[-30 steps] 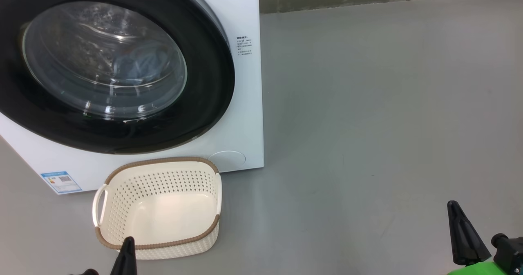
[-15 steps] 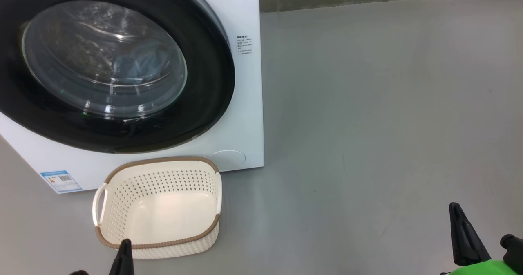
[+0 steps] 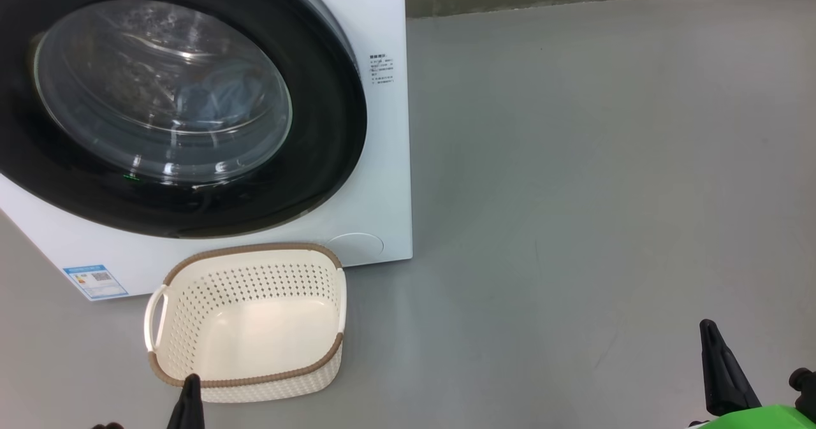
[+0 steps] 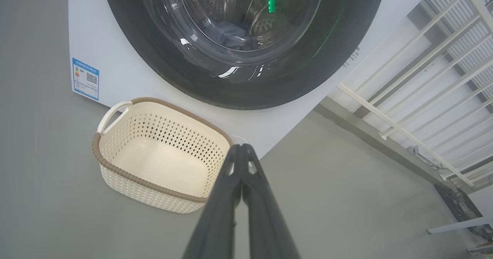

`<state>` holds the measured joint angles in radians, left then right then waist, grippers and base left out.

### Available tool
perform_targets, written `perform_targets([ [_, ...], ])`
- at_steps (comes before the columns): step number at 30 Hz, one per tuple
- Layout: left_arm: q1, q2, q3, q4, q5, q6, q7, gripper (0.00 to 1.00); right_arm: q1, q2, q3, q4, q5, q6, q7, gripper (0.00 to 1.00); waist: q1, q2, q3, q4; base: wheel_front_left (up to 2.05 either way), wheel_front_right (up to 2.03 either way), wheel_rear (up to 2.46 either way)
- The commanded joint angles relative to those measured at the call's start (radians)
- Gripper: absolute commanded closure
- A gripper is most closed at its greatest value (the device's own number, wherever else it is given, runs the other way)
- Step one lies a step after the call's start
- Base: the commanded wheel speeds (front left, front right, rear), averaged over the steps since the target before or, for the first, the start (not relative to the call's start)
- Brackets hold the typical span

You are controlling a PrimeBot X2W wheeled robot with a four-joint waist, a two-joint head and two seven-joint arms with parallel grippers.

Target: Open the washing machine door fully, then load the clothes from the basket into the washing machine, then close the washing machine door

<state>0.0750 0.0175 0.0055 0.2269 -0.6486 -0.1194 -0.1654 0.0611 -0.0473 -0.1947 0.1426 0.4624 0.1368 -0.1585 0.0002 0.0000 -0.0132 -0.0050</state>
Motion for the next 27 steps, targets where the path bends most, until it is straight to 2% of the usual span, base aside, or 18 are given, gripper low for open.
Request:
perform_targets([
  [1,-0.053,0.017,0.017,-0.018,-0.034,-0.003,0.01,1.0,-0.042,-0.007,0.012,-0.019,0.048,-0.002,0.01,1.0,-0.0002,0.0,0.0,0.0,0.0,0.0,0.0],
  [27,-0.089,0.022,0.041,-0.008,-0.29,-0.006,0.083,1.0,-0.077,-0.006,0.031,0.014,0.35,-0.003,0.082,1.0,-0.0002,0.0,0.005,0.001,0.0,0.0,0.0],
])
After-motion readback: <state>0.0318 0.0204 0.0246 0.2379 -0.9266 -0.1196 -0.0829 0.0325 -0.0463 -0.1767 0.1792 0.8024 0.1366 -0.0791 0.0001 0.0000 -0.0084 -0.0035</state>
